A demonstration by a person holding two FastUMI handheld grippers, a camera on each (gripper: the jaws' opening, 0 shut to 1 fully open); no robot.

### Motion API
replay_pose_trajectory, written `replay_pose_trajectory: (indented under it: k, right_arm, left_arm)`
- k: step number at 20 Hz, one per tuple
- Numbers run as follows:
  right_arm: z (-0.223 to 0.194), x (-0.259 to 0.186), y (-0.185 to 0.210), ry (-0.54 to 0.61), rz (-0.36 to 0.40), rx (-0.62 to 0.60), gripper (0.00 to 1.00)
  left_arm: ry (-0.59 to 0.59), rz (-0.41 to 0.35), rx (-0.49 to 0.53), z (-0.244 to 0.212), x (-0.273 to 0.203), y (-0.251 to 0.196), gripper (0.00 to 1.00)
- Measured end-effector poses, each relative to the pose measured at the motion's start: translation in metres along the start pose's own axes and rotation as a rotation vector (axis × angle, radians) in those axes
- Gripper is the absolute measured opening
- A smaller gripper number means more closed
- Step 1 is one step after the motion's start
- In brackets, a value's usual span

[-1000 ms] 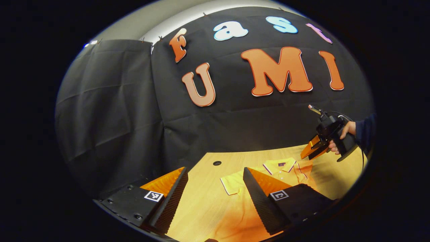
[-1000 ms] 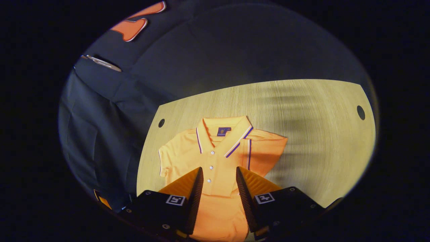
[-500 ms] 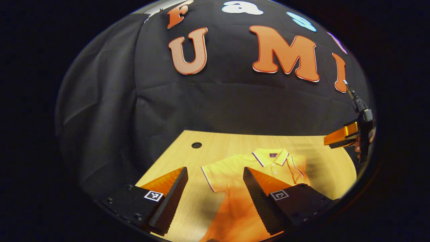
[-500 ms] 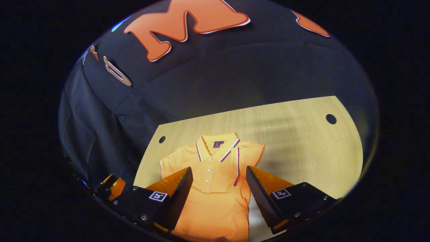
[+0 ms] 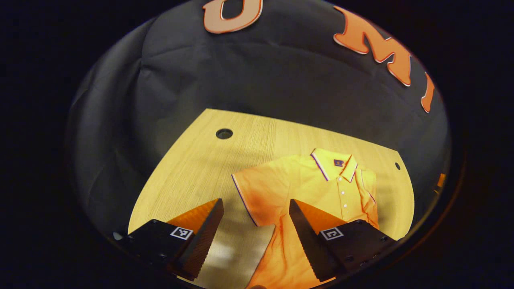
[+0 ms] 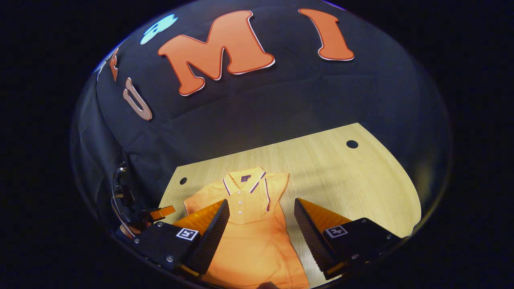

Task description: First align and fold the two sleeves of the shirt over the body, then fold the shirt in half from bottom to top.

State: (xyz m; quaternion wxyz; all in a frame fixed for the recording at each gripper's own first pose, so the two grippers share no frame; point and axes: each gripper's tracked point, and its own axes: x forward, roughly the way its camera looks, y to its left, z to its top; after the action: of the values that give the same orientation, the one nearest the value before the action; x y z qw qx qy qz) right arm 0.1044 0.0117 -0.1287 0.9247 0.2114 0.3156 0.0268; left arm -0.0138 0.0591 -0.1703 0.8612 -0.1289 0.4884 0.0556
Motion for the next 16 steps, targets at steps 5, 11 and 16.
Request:
replay_pose_trajectory:
  k: [5, 11, 16]
  right_arm:
    - [-0.033, -0.042, -0.016, -0.016, -0.093, 0.042, 0.99]
    - [-0.063, -0.070, -0.027, -0.001, -0.145, 0.109, 0.98]
    - [-0.063, -0.083, -0.042, -0.024, -0.160, 0.122, 0.98]
  left_arm:
    - [0.295, 0.023, 0.014, -0.028, 0.022, 0.000, 0.98]
    - [0.489, 0.001, -0.041, -0.036, 0.032, -0.008, 0.95]
    - [0.571, 0.064, -0.077, -0.034, 0.056, -0.007, 0.92]
